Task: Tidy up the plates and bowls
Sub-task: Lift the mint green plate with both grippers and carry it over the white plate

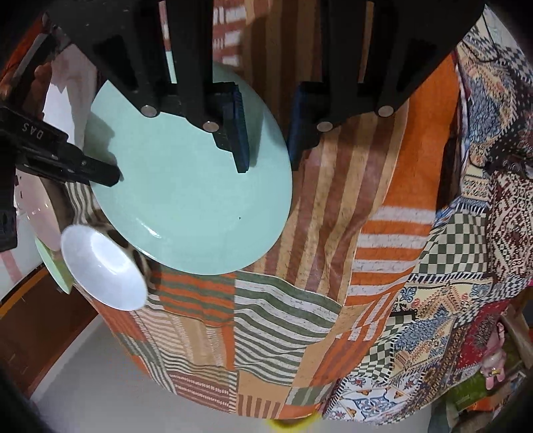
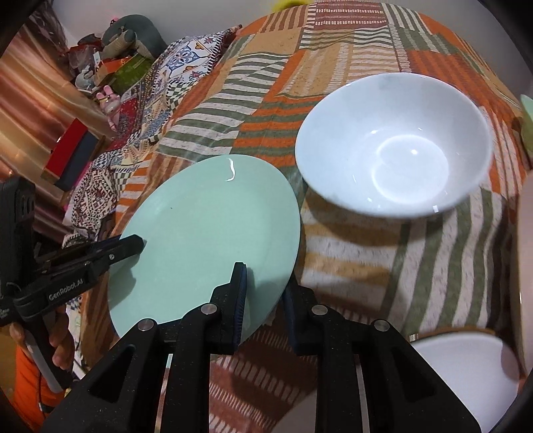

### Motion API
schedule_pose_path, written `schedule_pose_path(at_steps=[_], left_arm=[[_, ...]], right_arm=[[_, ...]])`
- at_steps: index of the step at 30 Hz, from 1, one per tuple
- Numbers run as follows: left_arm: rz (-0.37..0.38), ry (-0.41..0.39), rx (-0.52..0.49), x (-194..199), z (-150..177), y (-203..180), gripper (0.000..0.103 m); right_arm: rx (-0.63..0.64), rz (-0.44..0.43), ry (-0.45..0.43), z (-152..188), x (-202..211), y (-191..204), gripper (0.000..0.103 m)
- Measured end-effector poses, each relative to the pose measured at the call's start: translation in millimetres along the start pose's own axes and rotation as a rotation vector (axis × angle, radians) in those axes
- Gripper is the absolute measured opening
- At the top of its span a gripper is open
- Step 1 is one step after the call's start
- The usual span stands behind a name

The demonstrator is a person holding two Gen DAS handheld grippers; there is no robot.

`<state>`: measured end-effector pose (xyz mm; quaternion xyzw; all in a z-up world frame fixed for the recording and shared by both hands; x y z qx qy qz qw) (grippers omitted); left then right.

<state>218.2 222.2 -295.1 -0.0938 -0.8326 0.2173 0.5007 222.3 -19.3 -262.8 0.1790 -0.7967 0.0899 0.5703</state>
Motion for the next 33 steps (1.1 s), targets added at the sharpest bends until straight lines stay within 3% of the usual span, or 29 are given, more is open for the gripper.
schedule_pose_path(at_steps=[9,20,33], left_arm=[[-0.008,-0.043,-0.038,35,20,-39,0.022],[0.015,-0.086,-0.123,67,39,-104,0.022],[0.06,-0.062,-0.211,61,62,-174,0.022]], right_arm=[[-0.002,-0.013,-0.042,18,33,1,0.019],[-0.044,-0.001,-0.127,44,90,-28,0.019],[-0.107,0.039,-0.169,86,130,-74,0.019]])
Point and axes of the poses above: each gripper's, at about its wrist camera, not at the fingertips, and x roughly against the way its jaws point, y to its left, z to its underside, the point moved 3 cm from there along -x, roughly the way its jaws point, and after that the axes turned 14 degrees about z, right-handed, at the moved point
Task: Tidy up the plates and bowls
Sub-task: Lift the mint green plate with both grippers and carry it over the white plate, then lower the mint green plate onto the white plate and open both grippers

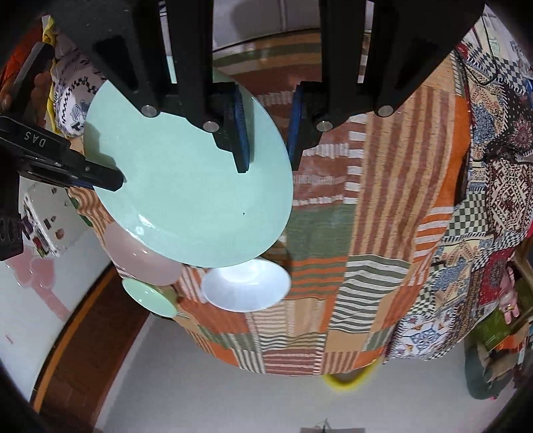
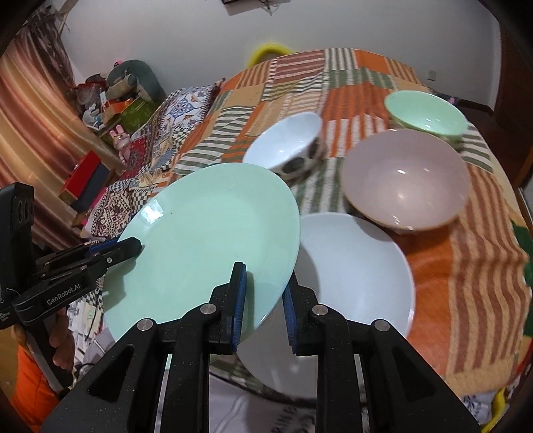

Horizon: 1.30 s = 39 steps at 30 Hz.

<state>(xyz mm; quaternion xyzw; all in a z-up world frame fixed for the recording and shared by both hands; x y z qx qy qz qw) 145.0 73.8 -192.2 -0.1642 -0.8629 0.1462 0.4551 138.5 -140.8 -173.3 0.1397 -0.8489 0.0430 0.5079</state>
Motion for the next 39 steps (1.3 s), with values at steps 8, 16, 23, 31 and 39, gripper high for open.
schedule_pose_path(at_steps=[8,16,23,31,39], left_arm=[[0.027,0.062,-0.02,-25,11,-18,0.022],[0.049,0.121,-0.014,-55,18,-21,0.022],[0.063,0.171,-0.008,-79,23,-21,0.022],[0.072,0.201,-0.01,-99,23,-26,0.022],[0.073,0.211,-0.01,-111,19,-29,0.023]], right_arm=[[-0.055,0.02,0.032,23,2,-25,0.019],[-0.094,0.044,0.076,36,-6,-40,0.019],[-0.116,0.058,0.111,45,-15,-50,0.019],[-0.133,0.079,0.131,50,-21,-63,0.019],[-0.135,0.098,0.126,50,-20,-74,0.019]])
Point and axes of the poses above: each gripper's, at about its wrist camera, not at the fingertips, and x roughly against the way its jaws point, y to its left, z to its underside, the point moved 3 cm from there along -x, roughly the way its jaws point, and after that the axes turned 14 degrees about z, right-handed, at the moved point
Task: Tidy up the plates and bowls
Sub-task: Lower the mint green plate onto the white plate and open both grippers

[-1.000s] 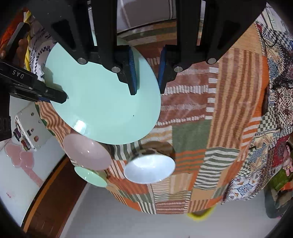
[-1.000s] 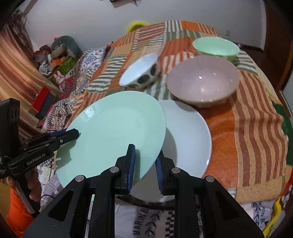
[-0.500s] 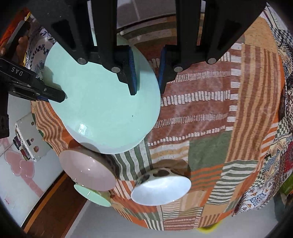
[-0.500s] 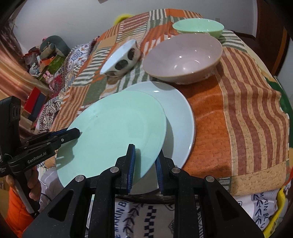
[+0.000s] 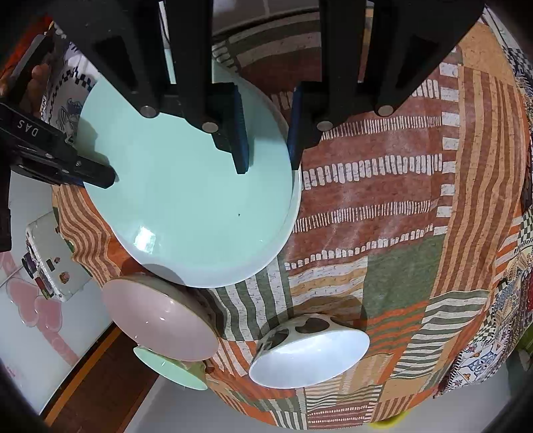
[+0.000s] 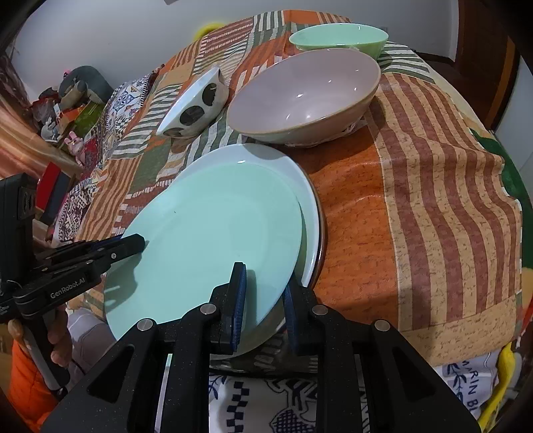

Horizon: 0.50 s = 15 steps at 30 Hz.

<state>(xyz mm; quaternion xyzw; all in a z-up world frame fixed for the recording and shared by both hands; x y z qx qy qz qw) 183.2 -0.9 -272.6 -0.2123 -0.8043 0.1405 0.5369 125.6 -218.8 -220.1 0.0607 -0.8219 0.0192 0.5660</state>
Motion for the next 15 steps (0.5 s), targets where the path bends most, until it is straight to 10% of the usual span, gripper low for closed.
schedule_pose_path(at_steps=[15], left_arm=[[-0.087,0.036,-0.028,-15,1,4,0.023]], right_arm=[[0.043,0.03,-0.006,-2,-4,9,0.02]])
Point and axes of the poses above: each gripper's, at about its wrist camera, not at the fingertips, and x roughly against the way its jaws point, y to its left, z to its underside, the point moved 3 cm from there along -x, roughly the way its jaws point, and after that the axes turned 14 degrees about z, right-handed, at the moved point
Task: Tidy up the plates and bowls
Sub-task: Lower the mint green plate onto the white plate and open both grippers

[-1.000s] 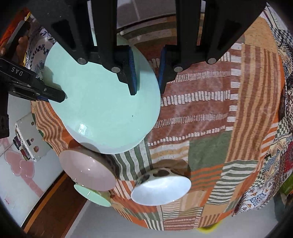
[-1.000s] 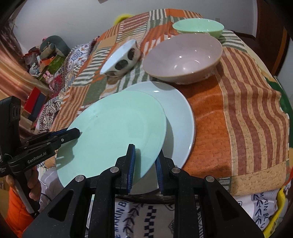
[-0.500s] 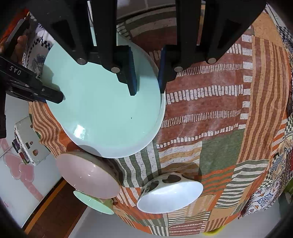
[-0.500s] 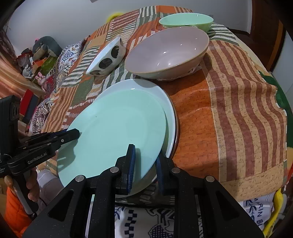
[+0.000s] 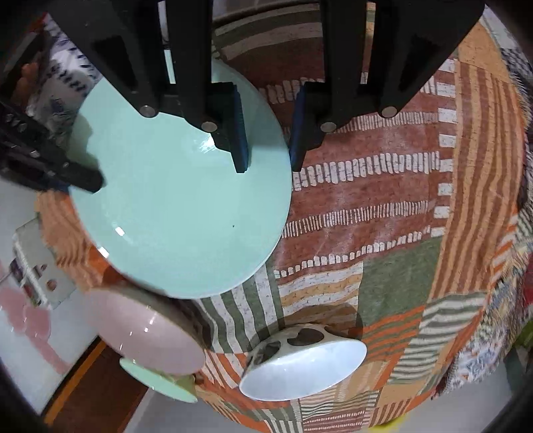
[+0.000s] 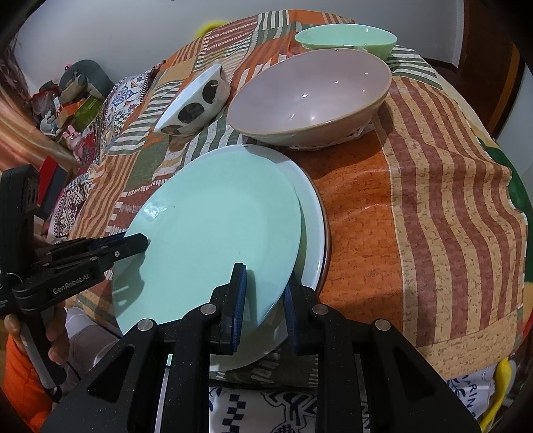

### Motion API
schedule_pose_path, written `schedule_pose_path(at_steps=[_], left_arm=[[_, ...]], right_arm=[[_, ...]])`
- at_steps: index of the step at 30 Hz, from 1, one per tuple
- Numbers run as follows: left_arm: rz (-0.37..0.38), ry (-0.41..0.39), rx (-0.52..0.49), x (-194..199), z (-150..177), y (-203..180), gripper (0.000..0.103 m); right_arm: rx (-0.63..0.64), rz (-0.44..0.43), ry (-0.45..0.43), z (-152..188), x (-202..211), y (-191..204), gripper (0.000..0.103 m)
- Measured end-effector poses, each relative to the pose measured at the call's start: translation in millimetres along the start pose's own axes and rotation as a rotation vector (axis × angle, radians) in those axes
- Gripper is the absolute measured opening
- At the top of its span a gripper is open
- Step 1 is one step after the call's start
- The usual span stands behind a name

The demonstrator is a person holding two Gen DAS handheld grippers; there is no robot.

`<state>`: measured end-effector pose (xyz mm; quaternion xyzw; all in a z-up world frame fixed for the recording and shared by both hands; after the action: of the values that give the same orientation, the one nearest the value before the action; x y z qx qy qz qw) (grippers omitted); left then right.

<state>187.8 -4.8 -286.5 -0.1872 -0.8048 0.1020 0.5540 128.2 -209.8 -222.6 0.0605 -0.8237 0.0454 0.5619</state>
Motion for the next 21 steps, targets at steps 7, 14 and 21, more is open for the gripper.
schedule_pose_path(at_steps=[7,14,21], left_arm=[[-0.023,-0.002,-0.013,-3,3,1,0.023],[0.006,0.013,0.026,-6,2,7,0.023],[-0.018,-0.012,0.017,7,0,7,0.025]], right_arm=[[0.011,0.01,0.005,-3,-2,2,0.02],[0.005,0.006,0.021,-3,2,-3,0.02],[-0.015,-0.005,0.022,-3,9,-11,0.02]])
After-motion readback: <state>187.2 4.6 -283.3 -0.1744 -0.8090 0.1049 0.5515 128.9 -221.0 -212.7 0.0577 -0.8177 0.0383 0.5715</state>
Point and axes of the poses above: each gripper's, at about its wrist camera, not at the fingertips, and x roughly against the way its jaws point, y to its left, z to its underside, the point moved 3 cm from there along -x, roughly the way its jaws point, and after that the axes turned 14 degrees about z, right-handed, at the moved point
